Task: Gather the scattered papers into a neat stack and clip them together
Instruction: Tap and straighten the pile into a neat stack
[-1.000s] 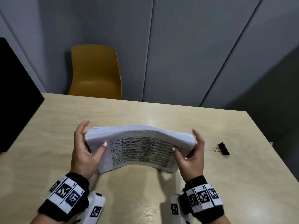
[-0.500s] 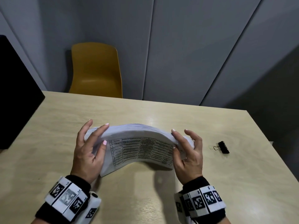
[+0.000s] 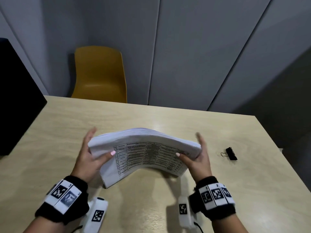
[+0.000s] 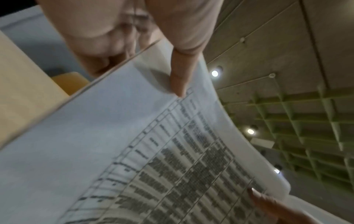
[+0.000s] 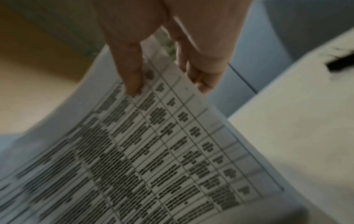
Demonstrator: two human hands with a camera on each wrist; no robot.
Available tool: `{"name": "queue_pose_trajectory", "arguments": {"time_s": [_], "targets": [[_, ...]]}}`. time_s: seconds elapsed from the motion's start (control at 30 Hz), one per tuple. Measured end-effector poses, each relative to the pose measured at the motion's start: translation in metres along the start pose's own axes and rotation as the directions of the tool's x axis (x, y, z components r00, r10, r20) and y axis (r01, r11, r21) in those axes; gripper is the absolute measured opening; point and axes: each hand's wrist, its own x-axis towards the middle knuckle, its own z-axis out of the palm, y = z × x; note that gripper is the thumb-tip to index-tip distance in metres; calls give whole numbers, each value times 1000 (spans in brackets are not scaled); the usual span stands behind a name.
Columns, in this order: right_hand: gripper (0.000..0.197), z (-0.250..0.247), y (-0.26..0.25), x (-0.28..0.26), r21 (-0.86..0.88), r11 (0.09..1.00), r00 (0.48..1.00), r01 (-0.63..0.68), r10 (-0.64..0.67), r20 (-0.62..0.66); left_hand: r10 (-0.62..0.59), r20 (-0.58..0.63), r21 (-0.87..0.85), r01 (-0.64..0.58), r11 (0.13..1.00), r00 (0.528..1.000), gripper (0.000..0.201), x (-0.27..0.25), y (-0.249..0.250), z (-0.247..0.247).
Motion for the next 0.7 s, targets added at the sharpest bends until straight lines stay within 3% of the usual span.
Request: {"name": "queue_pose_trajectory", "arguments": {"time_s": [0.07,0.1,0.23,0.4,0.57,0.7], "targets": [[44,1,7,8,-109,991,995,-73,80,60,-134,18,-7,134,991,991,37,4,-8,3],[38,3,8,9,-169,984,996,-60,70,54,-149,9,0,149,989,989,24,6,-11,4],[44,5,9,6,-150,988,999,31,-27,28,-78,-49,-16,77,997,996,25,7,-10,6],[47,10,29,-6,-166,981,992,-95,107,63,-120,-8,17,121,993,993,25,-3,-23,7],[50,13,28,-7,-133,990,998,-48,43,-46,-38,-82,-73,32,997,996,25,-6,-12,16],[45,13,33,-7,-156,981,993,-111,115,13,-104,-47,-86,100,991,993,31,-7,-19,20]]}}
